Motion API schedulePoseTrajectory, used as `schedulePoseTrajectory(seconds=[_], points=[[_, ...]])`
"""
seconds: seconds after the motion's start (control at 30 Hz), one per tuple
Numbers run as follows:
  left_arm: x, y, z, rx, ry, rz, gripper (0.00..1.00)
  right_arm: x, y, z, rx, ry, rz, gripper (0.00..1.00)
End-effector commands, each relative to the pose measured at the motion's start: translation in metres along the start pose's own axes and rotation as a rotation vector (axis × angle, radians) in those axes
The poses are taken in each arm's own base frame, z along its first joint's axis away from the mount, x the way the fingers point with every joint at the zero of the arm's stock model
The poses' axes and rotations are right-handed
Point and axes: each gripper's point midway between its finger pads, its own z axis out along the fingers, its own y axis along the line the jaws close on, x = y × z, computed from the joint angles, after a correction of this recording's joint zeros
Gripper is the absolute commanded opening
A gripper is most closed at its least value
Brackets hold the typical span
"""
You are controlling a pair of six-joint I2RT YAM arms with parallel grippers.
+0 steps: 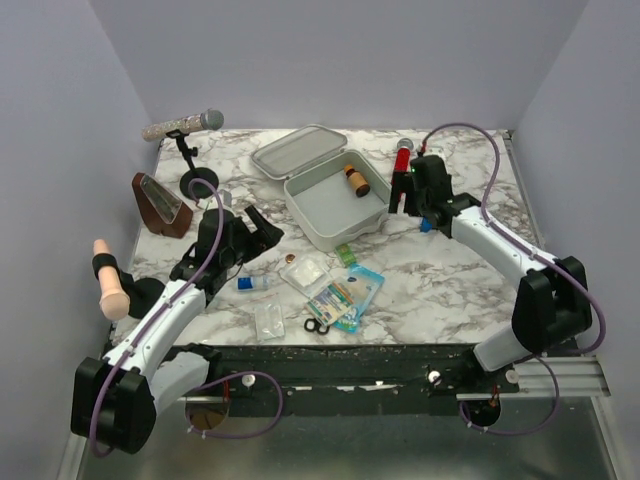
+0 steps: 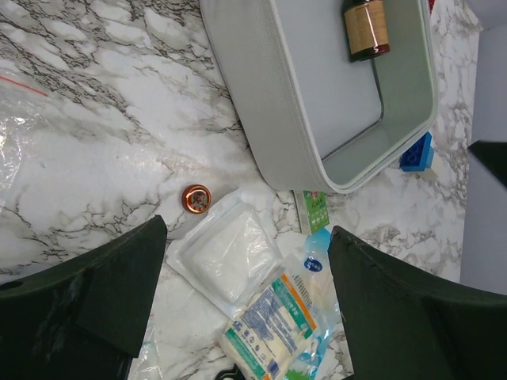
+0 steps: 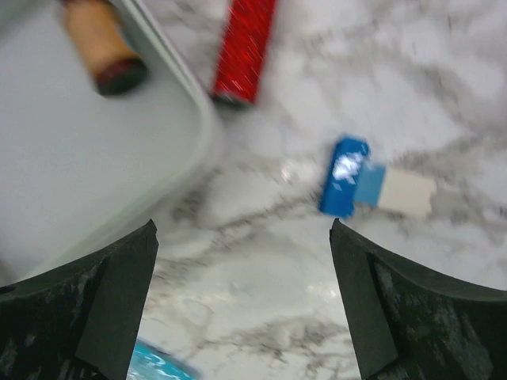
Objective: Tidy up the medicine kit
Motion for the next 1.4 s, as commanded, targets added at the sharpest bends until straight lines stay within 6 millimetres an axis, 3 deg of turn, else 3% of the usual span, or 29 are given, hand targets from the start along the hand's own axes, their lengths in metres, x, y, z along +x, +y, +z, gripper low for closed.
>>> schedulePoseTrajectory(seconds=[0.0,0.07,0.2,0.27,0.5,0.73,1.1,1.3,1.37], points=[[0.007,-0.006,-0.001,0.042,0.022,-0.012,0.94,0.091,-0.058,0.008,0.174,0.183,0.144,0.98],[0.007,-0.007,-0.002,0.046,0.024,-0.014,0.93,0.105,-0.064,0.006,0.169,0.186,0.166,0.98],[0.008,-0.004,-0.004,0.033,0.02,-0.011,0.93,0.116,-0.047,-0.005,0.028,0.158,0.174,0.96],[0.01,-0.001,-0.004,0.027,0.02,-0.019,0.93,0.124,-0.024,-0.011,-0.101,0.154,0.166,0.94],[0.016,0.002,0.0,0.013,0.043,-0.032,0.93,0.161,0.049,-0.027,-0.267,0.208,0.025,0.94],[0.017,0.007,-0.007,-0.004,0.03,-0.033,0.92,0.173,0.094,-0.028,-0.334,0.208,-0.059,0.9],[0.016,0.015,-0.016,-0.045,0.02,-0.029,0.93,0.171,0.115,-0.013,-0.336,0.183,-0.167,0.89],[0.014,0.022,-0.026,-0.095,0.014,-0.018,0.93,0.181,0.13,-0.048,-0.392,0.157,-0.254,0.9],[0.01,0.033,-0.029,-0.163,-0.006,-0.009,0.93,0.183,0.132,-0.061,-0.408,0.15,-0.264,0.9]])
